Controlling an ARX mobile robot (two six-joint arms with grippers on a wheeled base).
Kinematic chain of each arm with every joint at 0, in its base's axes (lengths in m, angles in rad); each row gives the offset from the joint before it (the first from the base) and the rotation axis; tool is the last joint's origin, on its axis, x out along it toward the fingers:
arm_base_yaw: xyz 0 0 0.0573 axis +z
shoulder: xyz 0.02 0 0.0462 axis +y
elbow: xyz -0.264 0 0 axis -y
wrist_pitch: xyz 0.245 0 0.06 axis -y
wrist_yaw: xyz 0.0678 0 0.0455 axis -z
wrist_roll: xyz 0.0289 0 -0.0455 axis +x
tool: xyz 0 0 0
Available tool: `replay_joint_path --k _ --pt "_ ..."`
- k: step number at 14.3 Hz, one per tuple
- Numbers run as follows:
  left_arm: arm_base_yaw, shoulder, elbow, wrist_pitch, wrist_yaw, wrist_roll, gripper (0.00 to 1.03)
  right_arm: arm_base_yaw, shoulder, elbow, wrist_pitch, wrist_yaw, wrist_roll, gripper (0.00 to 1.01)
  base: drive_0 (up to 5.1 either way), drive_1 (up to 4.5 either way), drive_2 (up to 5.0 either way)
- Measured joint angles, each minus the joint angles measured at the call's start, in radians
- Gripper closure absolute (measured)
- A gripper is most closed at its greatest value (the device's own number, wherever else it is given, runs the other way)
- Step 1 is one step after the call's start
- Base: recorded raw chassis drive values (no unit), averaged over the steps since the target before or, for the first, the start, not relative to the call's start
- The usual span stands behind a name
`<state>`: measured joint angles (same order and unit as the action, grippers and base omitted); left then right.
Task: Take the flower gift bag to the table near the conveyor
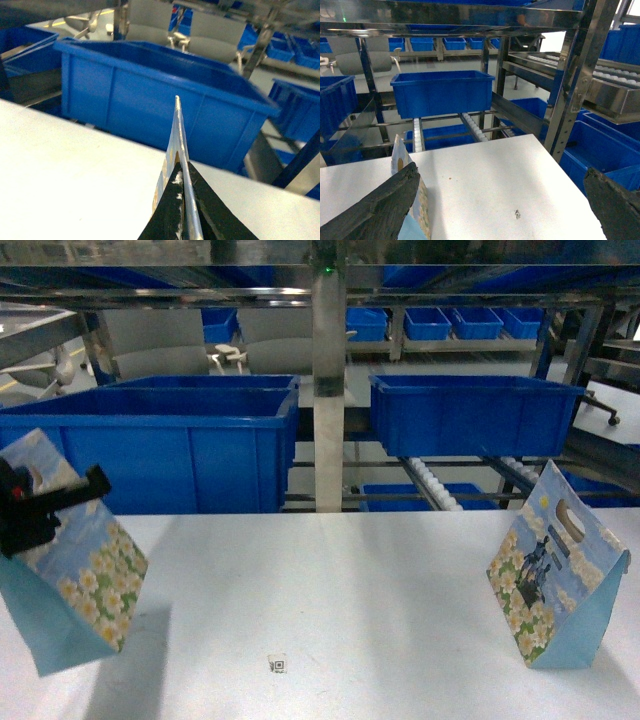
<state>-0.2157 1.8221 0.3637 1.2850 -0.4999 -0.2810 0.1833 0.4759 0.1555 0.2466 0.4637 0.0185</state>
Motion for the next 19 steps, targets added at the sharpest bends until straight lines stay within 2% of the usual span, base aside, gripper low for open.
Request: replay_joint_path --k 4,7,10,12,15,19 --pt "0.038 0.119 -0.039 0.005 0.021 -0.002 1.01 0.000 0.000 0.000 0.000 0.000 0.000 0.03 0.0 0.00 0.0" --pt "0.058 0.138 -0.038 0.014 0.040 -0.027 1.01 0.000 0.000 0.000 0.000 0.000 0.000 0.03 0.0 0.00 0.0" --pt "0.045 0.120 -0.047 0.008 0.040 -0.029 1.01 0.000 0.000 0.000 0.000 0.000 0.000 0.03 0.0 0.00 0.0" --pt "0.007 0.074 -0.089 0.001 0.035 -0.023 0.99 0.000 0.000 0.000 0.000 0.000 0.000 0.03 0.0 0.00 0.0" --pt "-0.036 0.002 -0.127 0.001 0.031 0.028 0.61 0.000 0.000 0.000 0.000 0.000 0.000 0.03 0.0 0.00 0.0" --pt "-0.044 -0.138 -0.133 0.001 0.043 0.069 0.11 0.000 0.000 0.000 0.000 0.000 0.000 0.03 0.0 0.00 0.0"
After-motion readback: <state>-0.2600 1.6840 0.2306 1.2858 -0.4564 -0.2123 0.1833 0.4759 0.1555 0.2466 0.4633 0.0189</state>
